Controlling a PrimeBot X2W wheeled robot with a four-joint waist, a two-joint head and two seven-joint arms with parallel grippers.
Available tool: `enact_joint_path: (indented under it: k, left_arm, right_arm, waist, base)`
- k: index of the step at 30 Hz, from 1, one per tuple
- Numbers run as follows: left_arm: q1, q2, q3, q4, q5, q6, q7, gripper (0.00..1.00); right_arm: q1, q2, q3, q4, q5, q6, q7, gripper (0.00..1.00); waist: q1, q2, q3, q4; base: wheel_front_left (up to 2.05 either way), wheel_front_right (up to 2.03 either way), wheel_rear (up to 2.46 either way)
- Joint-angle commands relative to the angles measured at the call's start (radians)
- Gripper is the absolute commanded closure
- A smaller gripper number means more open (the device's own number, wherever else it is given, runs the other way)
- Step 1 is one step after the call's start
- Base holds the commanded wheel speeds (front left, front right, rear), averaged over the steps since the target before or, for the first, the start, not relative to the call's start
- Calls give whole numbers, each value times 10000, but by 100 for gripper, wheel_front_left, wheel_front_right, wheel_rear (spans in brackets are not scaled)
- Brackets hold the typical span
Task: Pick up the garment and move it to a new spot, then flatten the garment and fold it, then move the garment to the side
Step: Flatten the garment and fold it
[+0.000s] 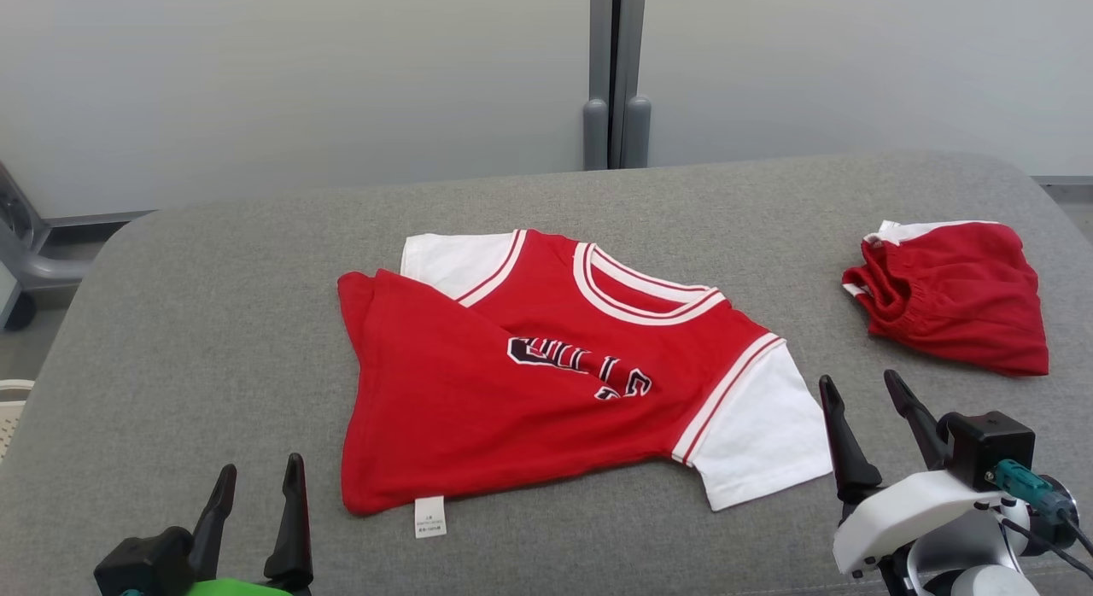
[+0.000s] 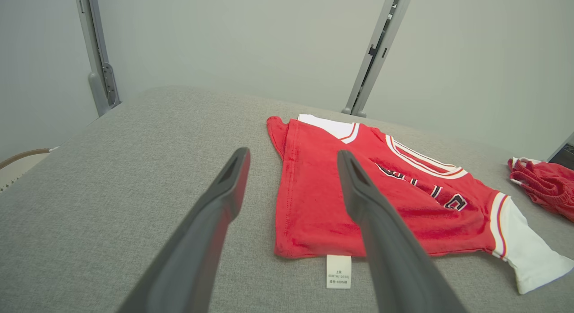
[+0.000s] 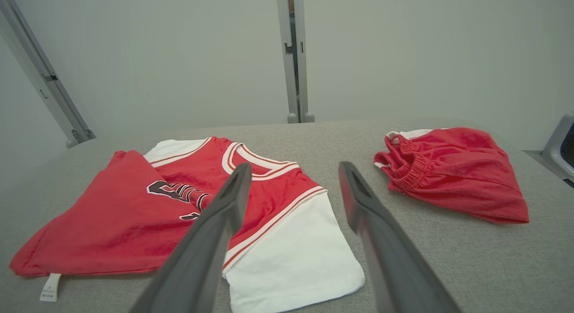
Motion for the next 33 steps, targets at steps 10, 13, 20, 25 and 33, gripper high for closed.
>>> enact_joint_path:
  k: [10,13,20,25,33]
  left_arm:
    - [-213,229,48,161,-60,-82,75,0]
    - [-202,176,17,181,-123,-49,133,0]
    - [-414,-424,-228,1030,-859,-166,939,0]
    - [-825,-879,-380,1956,-1381,-255,1631,0]
    - [-1843,-1370,-646,3748,-1817,-445,2717,0]
  right_arm:
    - [-58,-19,16,93,69,-11,70,0]
    - [-50,-19,-51,133,133,-11,68,0]
    - [-44,-16,-310,426,209,-11,125,0]
    - [-143,-21,-327,659,243,-11,168,0]
    - [-321,-19,-374,1171,183,-11,197,0]
  waist:
    - [0,0,-25,20]
    - [0,0,-14,14]
    - [0,0,103,2]
    - [0,0,222,-96]
    - [0,0,536,-430]
  base:
    - [0,0,0]
    - [0,0,0]
    - [0,0,0]
    - [0,0,0]
    - [0,0,0]
